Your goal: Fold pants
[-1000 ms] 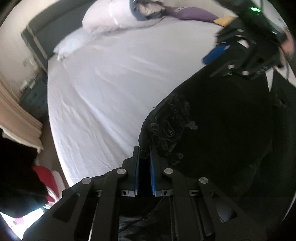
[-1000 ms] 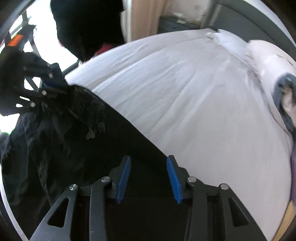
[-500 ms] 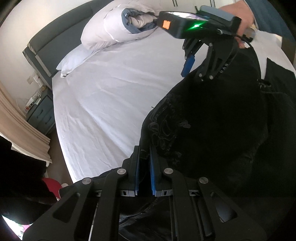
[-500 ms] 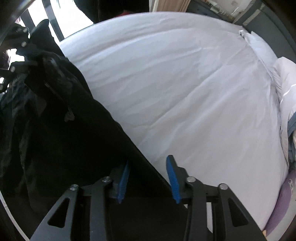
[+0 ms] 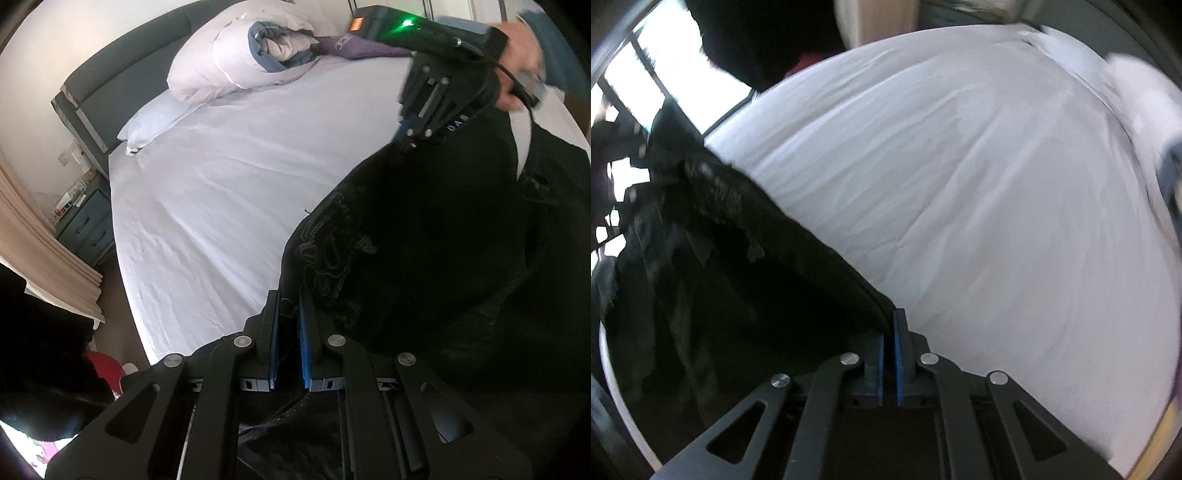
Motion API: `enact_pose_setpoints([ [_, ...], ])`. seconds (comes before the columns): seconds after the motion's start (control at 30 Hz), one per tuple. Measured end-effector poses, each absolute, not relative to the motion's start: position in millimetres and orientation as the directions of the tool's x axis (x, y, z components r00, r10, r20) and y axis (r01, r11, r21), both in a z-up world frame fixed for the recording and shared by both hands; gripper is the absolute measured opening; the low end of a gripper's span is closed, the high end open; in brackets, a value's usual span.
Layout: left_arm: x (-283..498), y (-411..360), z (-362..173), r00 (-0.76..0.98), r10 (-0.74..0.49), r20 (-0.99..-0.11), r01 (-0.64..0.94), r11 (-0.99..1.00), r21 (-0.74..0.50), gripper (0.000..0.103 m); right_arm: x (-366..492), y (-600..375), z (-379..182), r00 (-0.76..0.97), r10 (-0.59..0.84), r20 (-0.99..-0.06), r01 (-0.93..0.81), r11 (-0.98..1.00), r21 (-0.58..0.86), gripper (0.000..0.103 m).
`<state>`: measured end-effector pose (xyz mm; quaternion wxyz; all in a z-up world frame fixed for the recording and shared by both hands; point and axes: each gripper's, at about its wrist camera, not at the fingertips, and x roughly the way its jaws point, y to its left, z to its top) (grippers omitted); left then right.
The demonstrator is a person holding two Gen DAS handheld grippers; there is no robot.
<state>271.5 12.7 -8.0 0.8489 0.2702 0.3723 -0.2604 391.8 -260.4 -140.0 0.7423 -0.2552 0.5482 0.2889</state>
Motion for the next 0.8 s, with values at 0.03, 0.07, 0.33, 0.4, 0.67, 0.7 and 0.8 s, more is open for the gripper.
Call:
enact_pose_setpoints([
  [0.03,268.6,11.4,-5.6,0.592,-0.241,-0.769,0.64,0.721,0.267,0.008,389.1,-264.2,-136.9,0.237,0.168,-0.957,-0.669,0.743,-0.036,0.005],
  [0.07,265.1,10.8,-3.9,0.595,-0.242,-0.767,0.638,0.722,0.267,0.008,388.9,-270.3,-135.1,0.241,0.192,-0.951,-0.617,0.787,0.003,0.005],
  [0.33,210.3,0.7,17.0,0.615,-0.255,-0.747,0.639,0.715,0.282,0.008,324.8,-321.1,-141.2,0.294,0.395,-0.87,-0.335,0.896,0.293,0.005],
  [0.4,191.7,-2.2,16.5,0.61,-0.261,-0.749,0.644,0.714,0.276,0.008,306.6,-333.2,-140.9,0.304,0.449,-0.84,-0.271,0.886,0.376,0.005],
  [0.67,101.7,-21.5,3.4,0.574,-0.276,-0.771,0.696,0.661,0.282,0.008,229.7,-348.5,-159.8,0.293,0.561,-0.774,-0.11,0.824,0.556,0.005],
  [0.7,90.7,-23.6,1.3,0.57,-0.275,-0.774,0.703,0.65,0.287,0.008,225.9,-348.4,-162.2,0.283,0.561,-0.778,-0.106,0.824,0.556,0.005],
  [0.8,58.5,-25.1,-6.8,0.547,-0.285,-0.787,0.723,0.635,0.272,0.008,204.8,-348.0,-172.6,0.246,0.561,-0.79,-0.098,0.826,0.555,0.005],
])
